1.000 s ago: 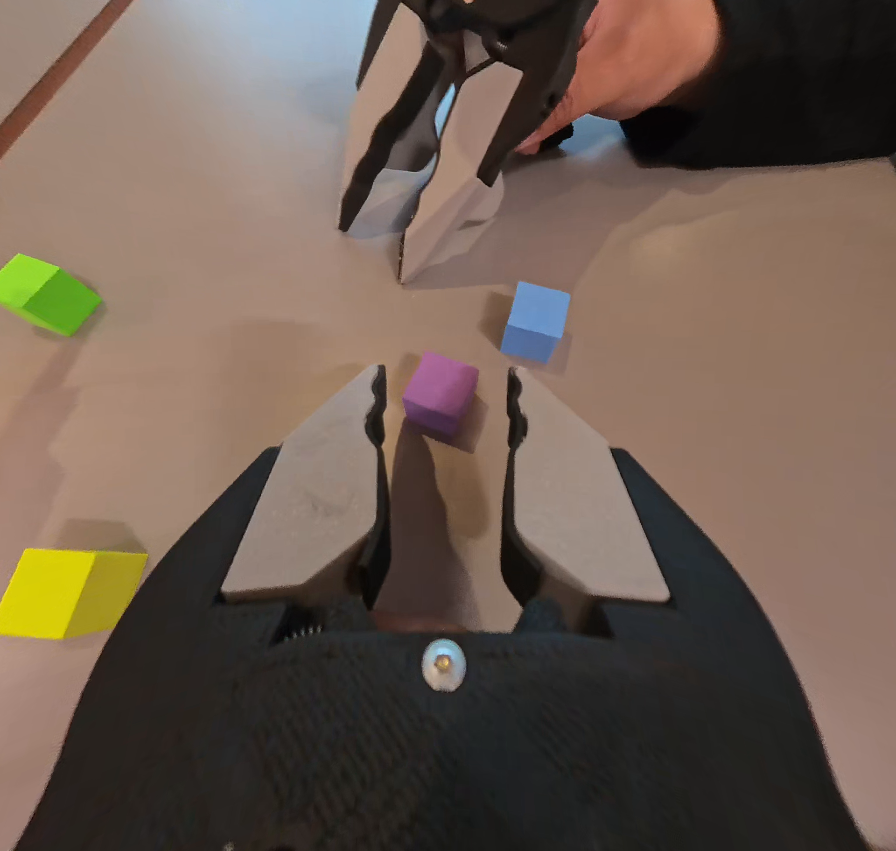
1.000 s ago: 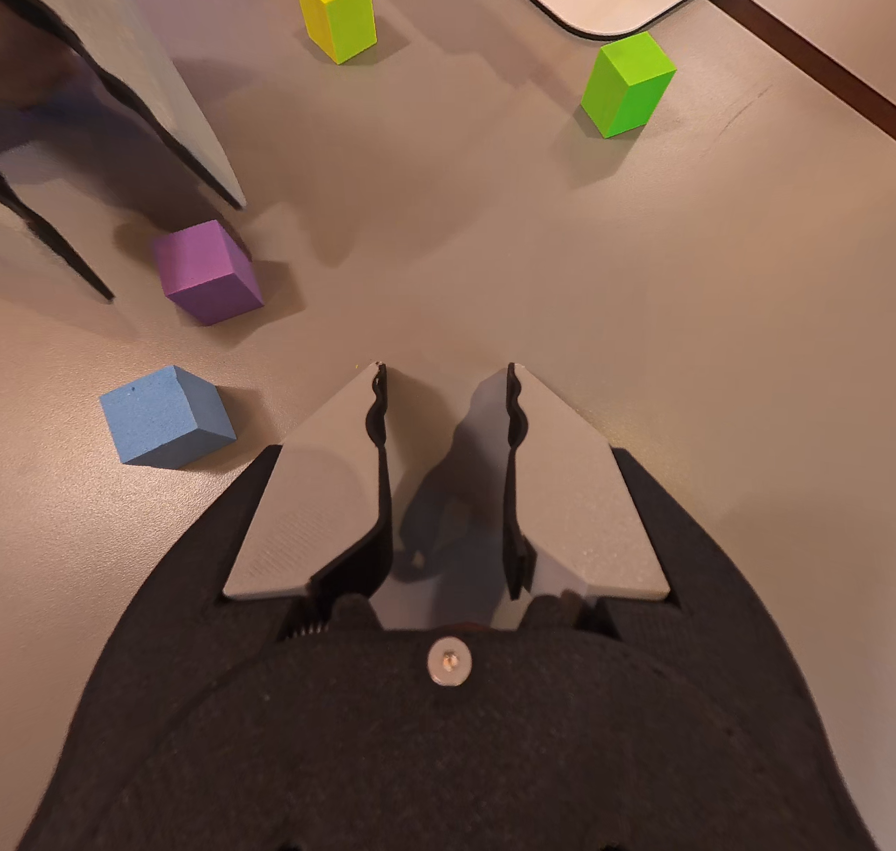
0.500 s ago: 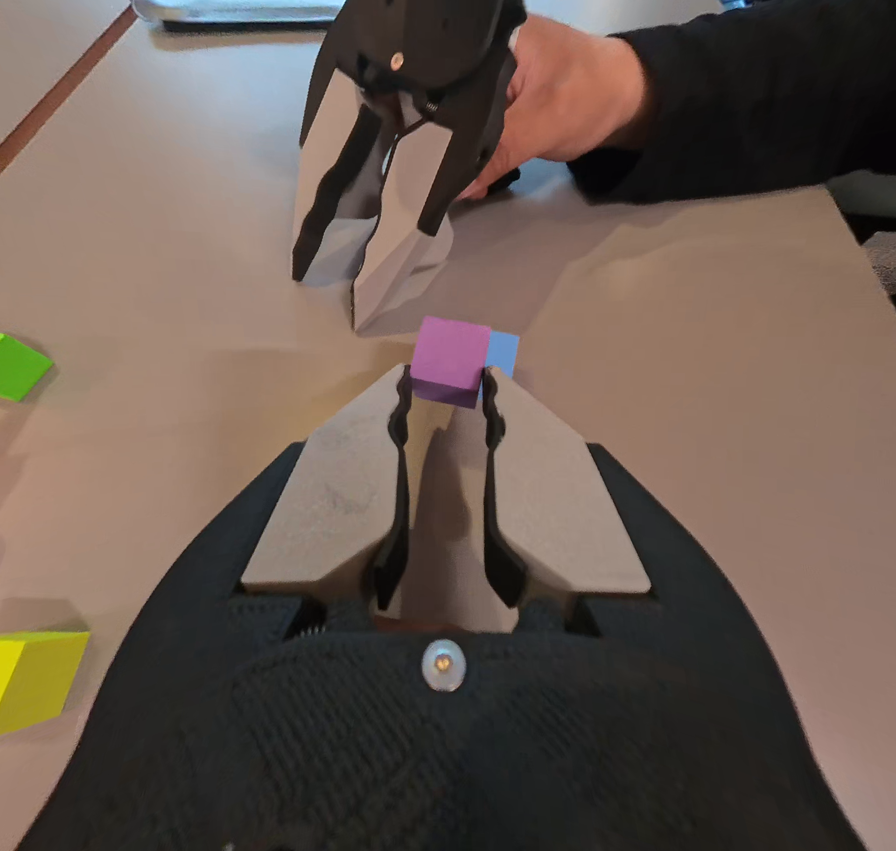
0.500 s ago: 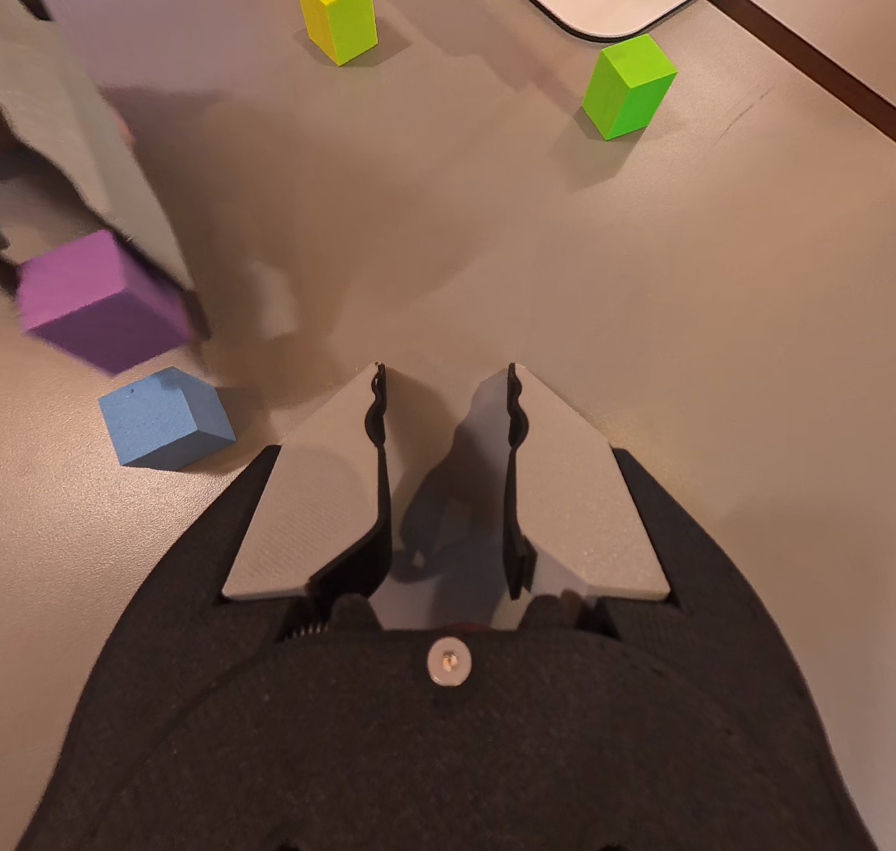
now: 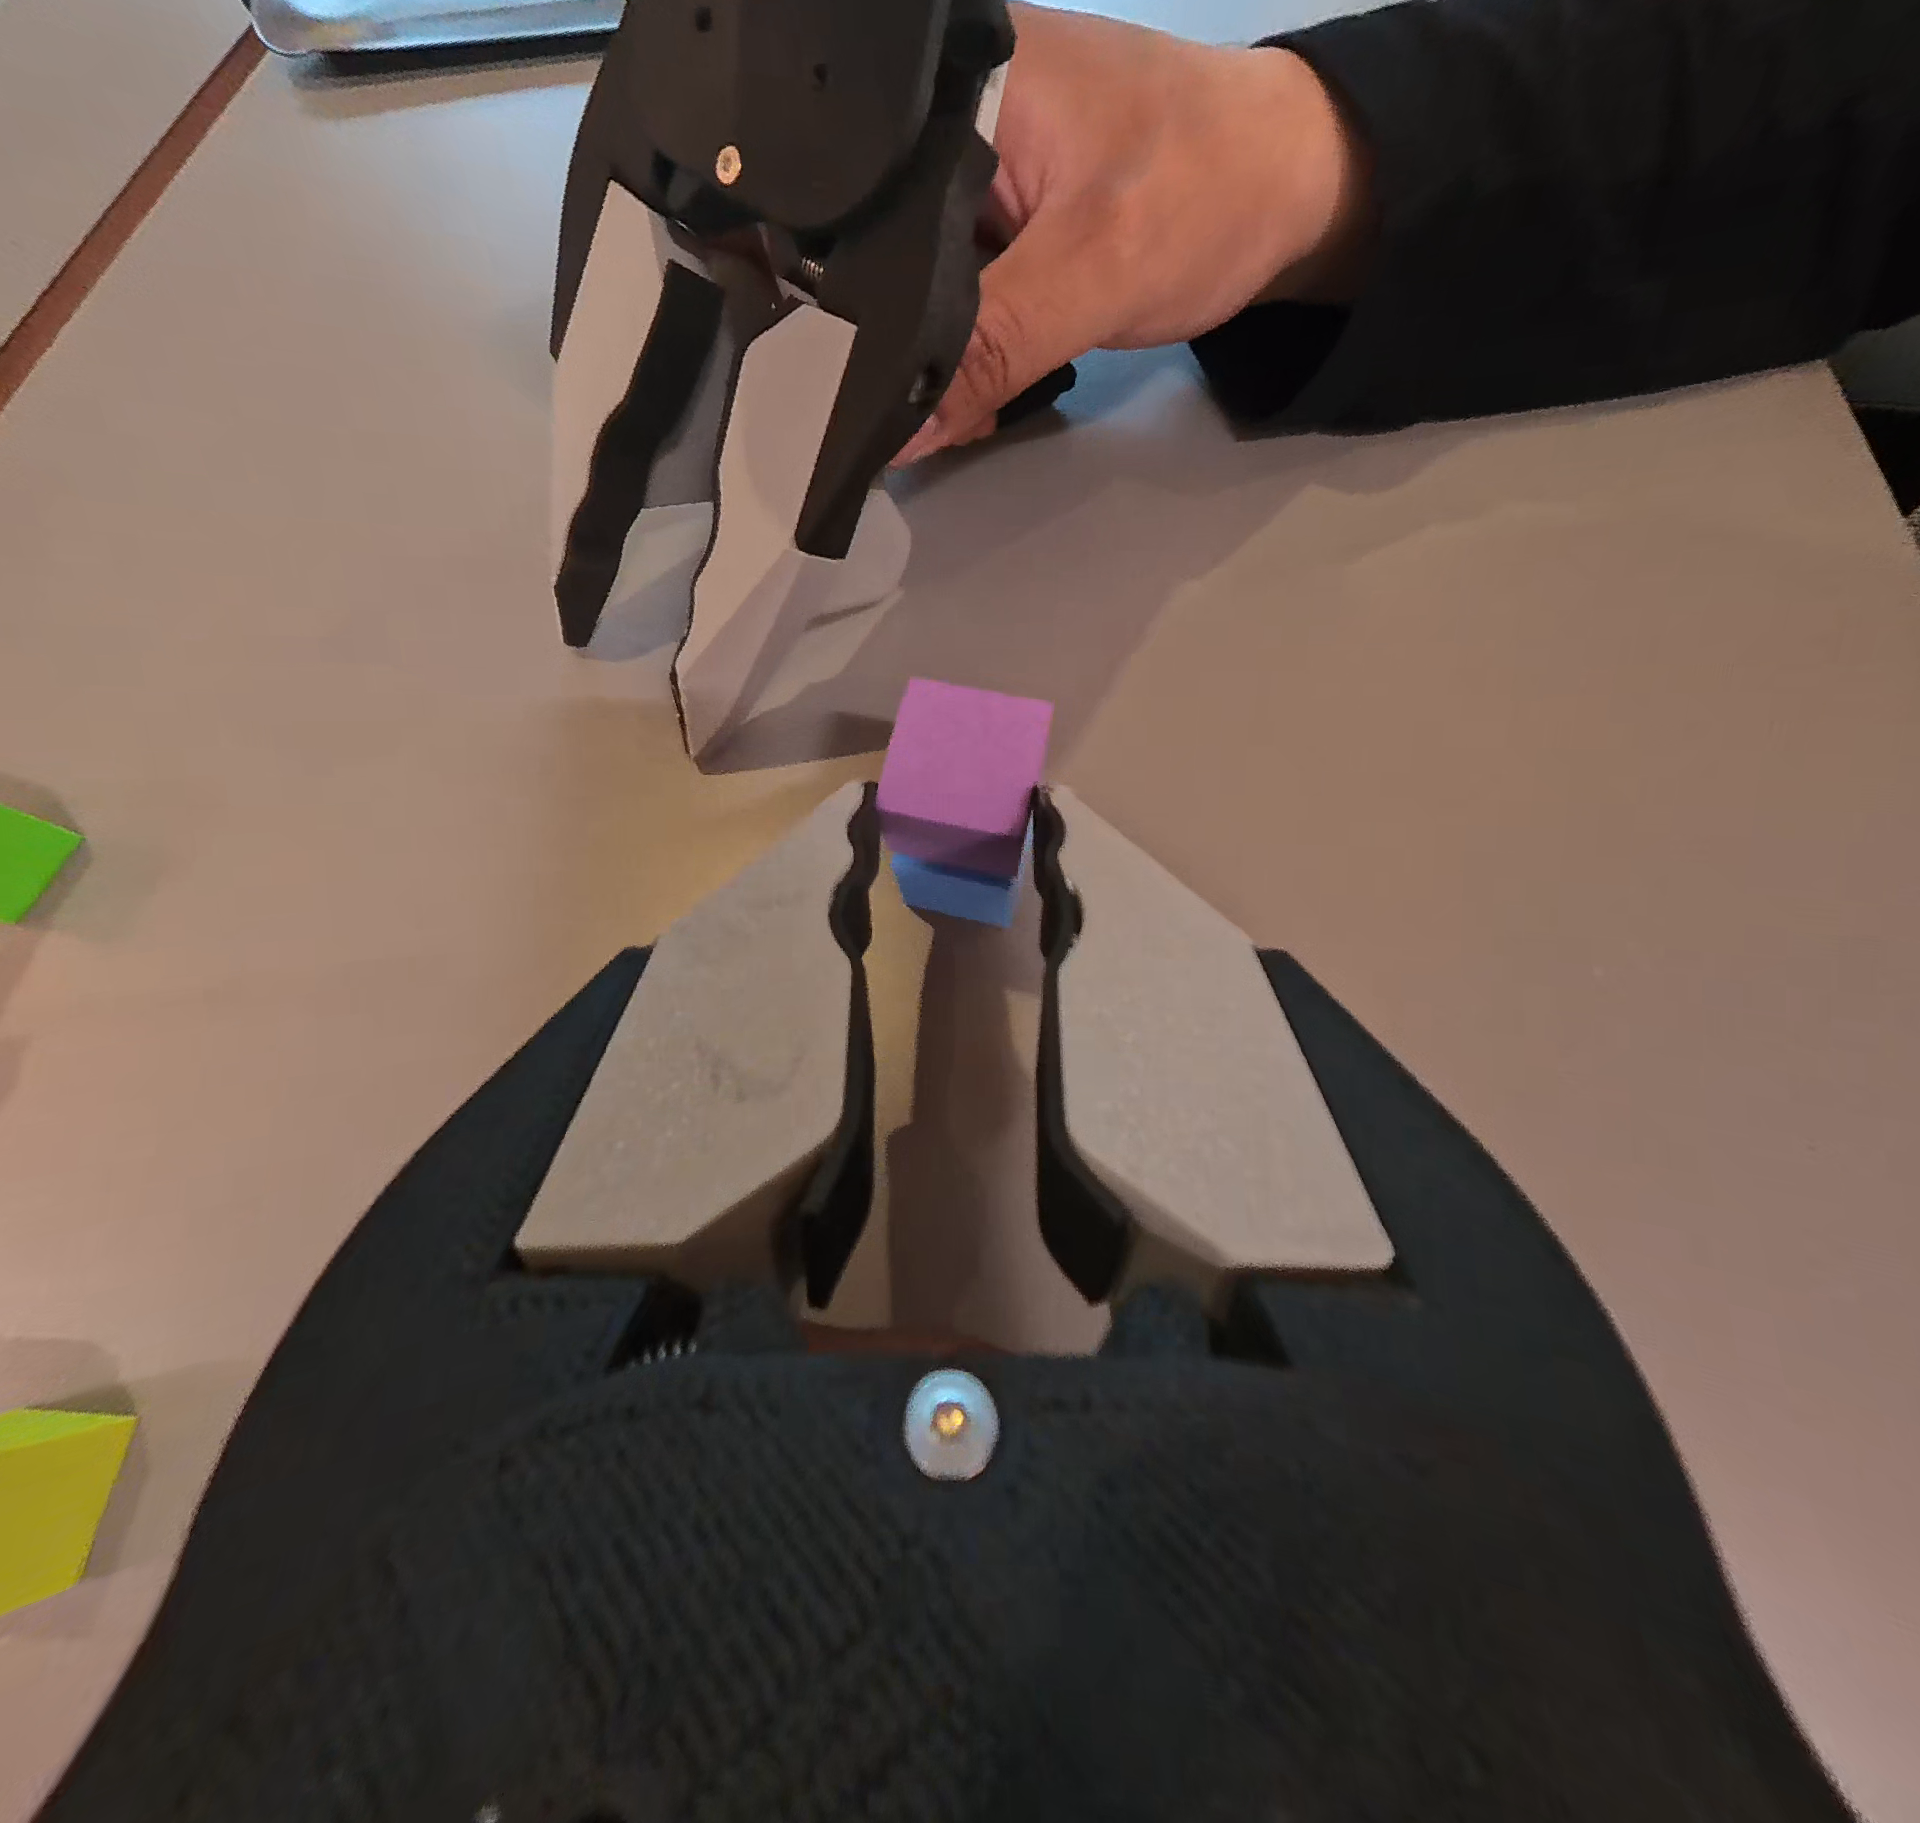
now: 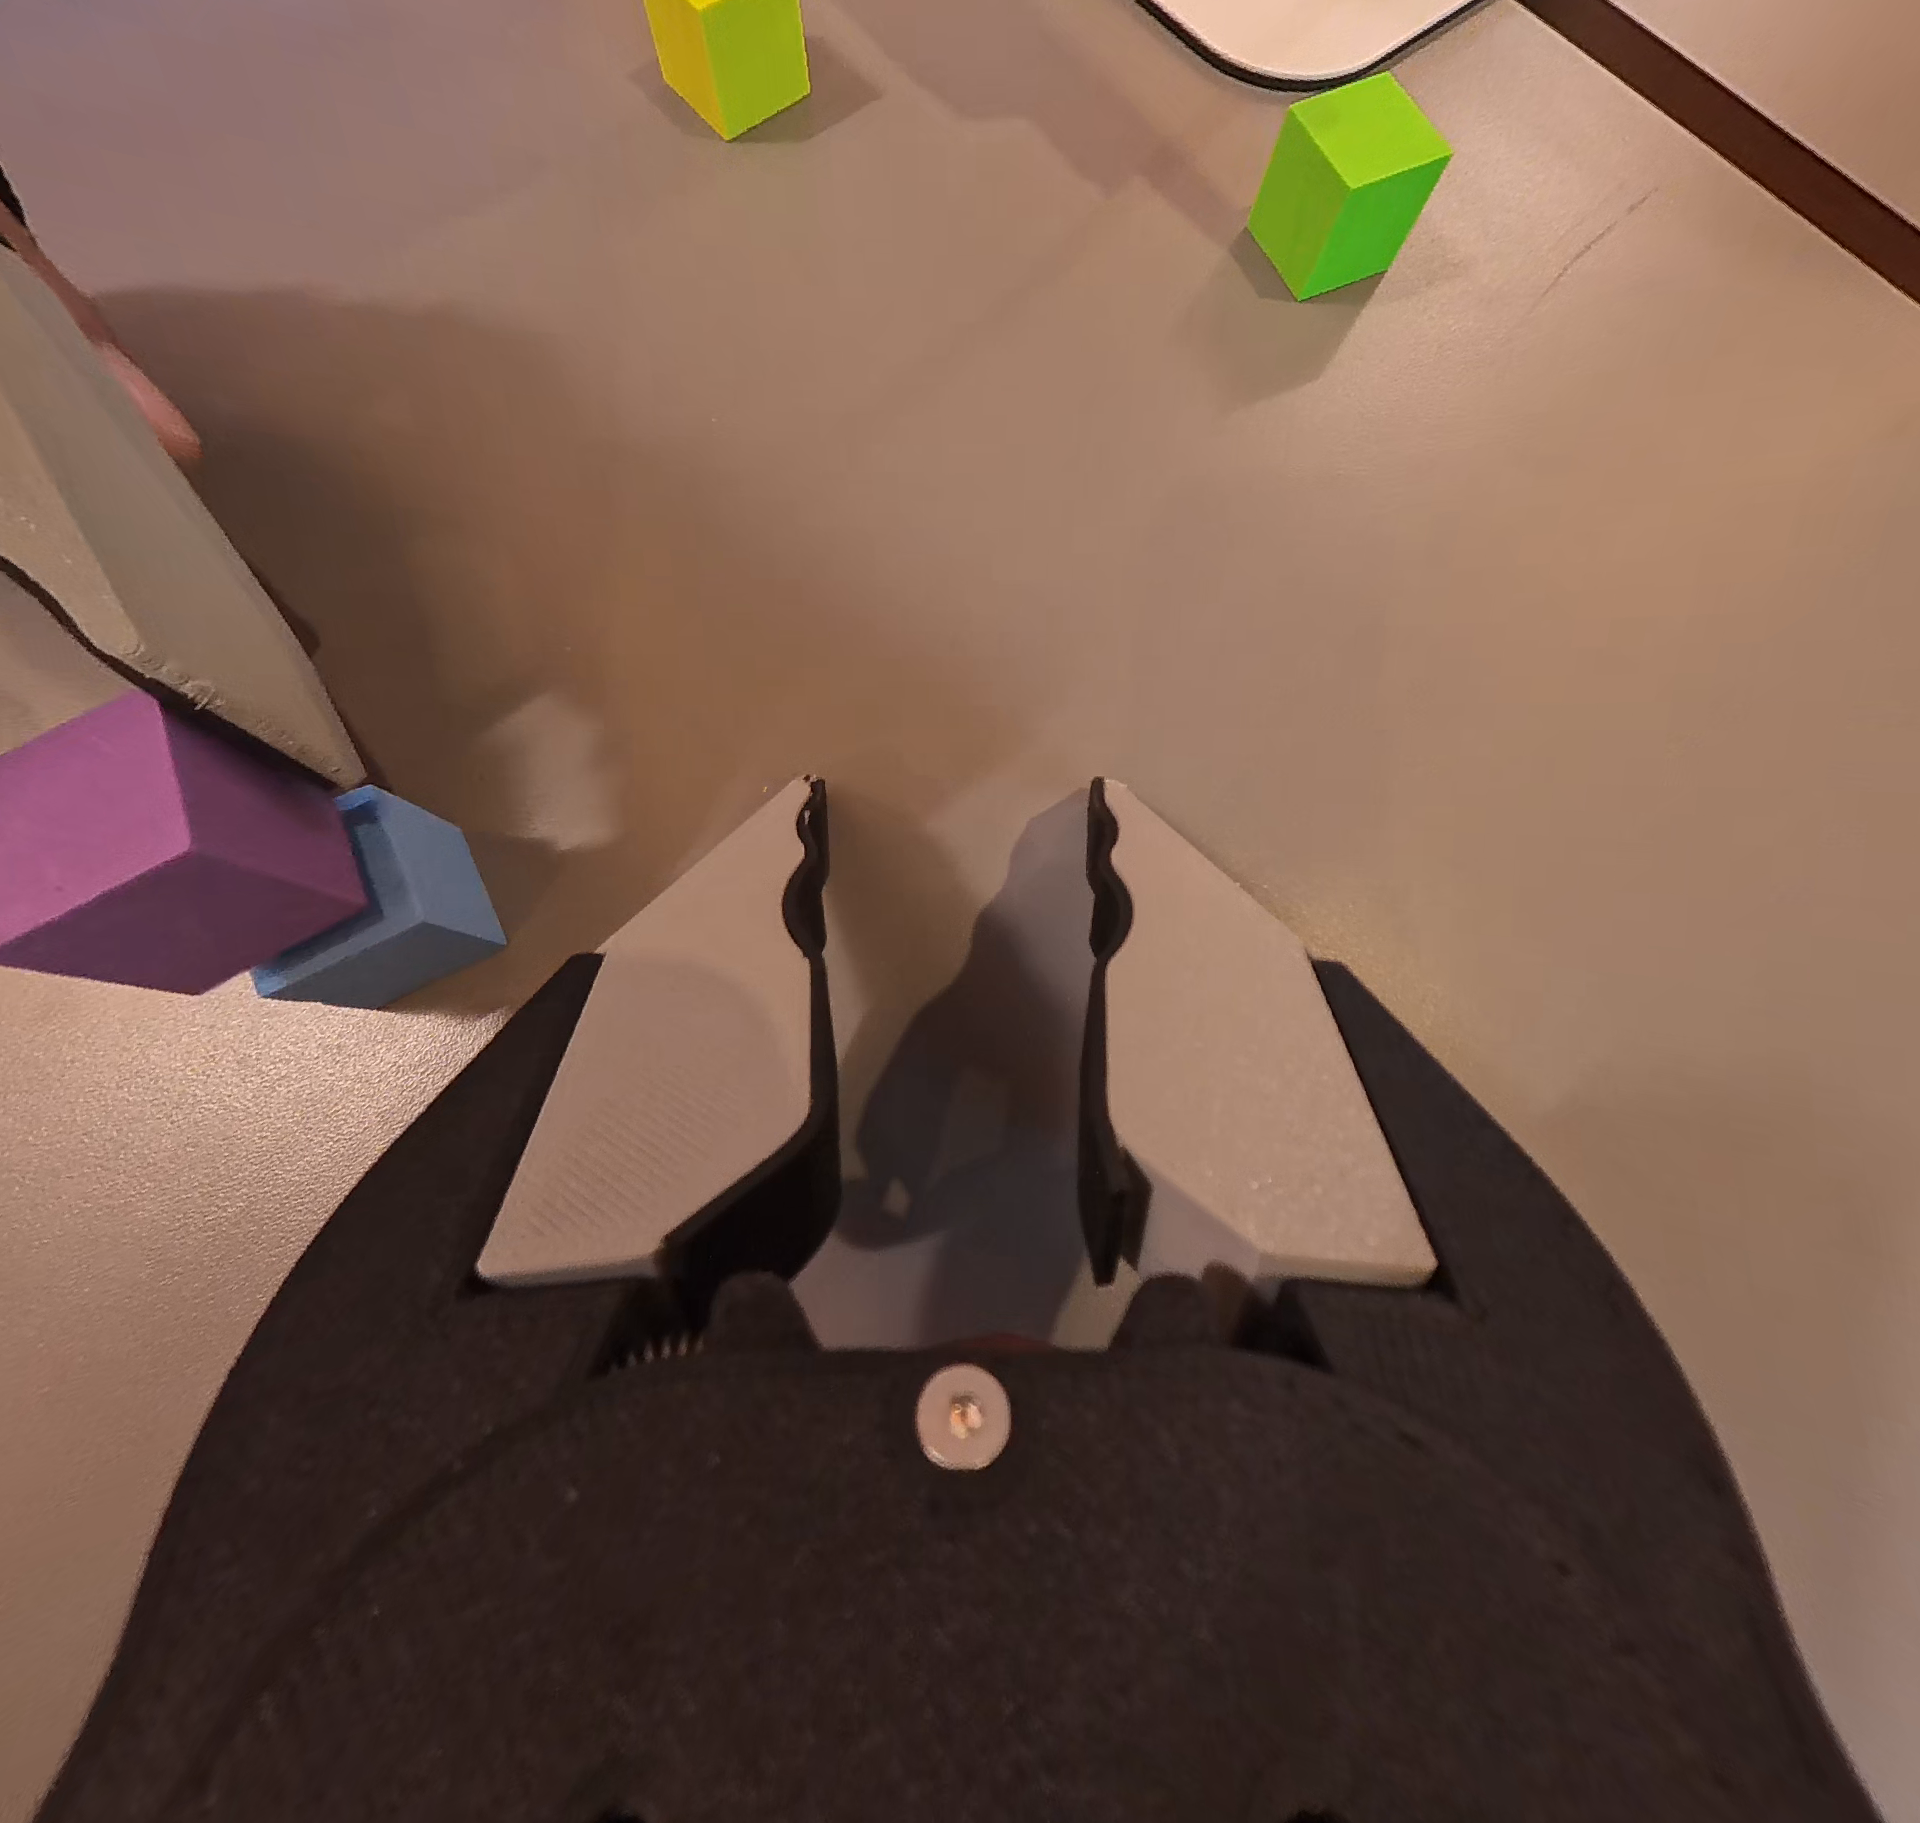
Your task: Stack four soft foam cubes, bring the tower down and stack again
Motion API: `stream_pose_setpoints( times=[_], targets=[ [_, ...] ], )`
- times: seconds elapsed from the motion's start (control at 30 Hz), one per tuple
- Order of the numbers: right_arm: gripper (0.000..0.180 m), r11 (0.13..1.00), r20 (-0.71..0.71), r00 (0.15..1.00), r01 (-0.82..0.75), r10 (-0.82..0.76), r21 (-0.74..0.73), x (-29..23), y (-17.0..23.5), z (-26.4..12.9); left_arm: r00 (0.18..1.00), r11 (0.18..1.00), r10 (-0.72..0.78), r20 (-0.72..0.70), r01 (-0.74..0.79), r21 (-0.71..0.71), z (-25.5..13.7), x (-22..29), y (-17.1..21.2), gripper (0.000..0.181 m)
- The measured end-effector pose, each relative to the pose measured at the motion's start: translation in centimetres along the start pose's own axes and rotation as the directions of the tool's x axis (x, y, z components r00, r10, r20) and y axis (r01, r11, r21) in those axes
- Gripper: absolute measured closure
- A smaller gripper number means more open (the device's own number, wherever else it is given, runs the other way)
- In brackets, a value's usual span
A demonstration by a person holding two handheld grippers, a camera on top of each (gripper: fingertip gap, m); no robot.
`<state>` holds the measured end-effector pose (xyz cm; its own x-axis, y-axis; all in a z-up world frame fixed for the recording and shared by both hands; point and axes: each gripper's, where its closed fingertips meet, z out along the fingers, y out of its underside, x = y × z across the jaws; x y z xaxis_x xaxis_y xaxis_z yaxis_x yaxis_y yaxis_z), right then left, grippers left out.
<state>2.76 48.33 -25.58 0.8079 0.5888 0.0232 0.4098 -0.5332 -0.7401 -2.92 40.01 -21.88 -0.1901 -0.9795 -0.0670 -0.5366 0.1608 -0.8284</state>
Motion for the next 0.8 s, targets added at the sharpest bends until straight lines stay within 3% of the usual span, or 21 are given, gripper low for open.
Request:
stream_pose_setpoints(
  times=[0.8],
  targets=[
    [0.132,1.000,0.000,1.000,0.000,0.000,0.000,-0.01,-0.02,0.06,0.999,0.997,0.014,0.046,-0.011,-0.072,0.68,0.19,0.80,0.153]
  ],
)
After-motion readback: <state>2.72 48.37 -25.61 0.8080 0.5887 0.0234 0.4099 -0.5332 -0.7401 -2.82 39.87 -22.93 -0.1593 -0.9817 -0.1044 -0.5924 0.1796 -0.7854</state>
